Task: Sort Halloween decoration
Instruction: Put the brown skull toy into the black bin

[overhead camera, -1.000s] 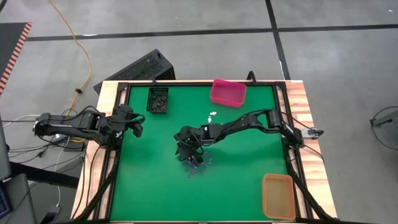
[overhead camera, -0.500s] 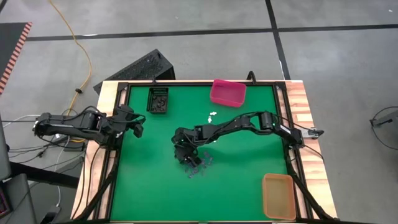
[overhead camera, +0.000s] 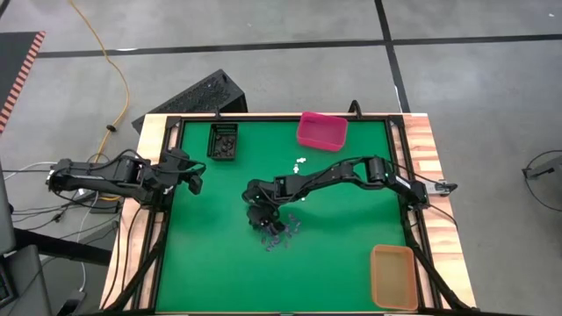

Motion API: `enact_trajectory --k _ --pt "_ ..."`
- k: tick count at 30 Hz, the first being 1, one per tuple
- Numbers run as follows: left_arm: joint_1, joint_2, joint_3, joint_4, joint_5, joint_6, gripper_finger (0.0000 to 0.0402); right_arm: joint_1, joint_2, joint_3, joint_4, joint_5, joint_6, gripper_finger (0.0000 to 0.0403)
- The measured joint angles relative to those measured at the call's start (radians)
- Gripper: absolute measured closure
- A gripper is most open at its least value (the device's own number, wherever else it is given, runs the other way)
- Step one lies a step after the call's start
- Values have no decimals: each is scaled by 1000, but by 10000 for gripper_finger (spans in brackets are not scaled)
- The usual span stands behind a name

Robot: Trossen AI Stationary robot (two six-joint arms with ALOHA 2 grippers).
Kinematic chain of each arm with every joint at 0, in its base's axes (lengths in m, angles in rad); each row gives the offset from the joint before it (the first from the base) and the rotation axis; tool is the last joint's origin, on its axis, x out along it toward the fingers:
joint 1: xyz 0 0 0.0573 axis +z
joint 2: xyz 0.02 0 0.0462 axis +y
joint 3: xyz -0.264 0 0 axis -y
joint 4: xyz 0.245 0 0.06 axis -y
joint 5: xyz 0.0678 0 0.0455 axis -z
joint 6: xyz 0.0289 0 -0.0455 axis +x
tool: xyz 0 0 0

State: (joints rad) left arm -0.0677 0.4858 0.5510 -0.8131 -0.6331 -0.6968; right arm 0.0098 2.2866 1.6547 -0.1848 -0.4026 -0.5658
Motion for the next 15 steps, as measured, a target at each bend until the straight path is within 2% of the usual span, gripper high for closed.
enact_trajectory --k 10,15 --pt "0 0 0 0 -1 -6 219 -26 -17 0 -15 47 14 294" --pt "0 0 0 0 -2 -7 219 -49 -17 65 -60 49 17 295"
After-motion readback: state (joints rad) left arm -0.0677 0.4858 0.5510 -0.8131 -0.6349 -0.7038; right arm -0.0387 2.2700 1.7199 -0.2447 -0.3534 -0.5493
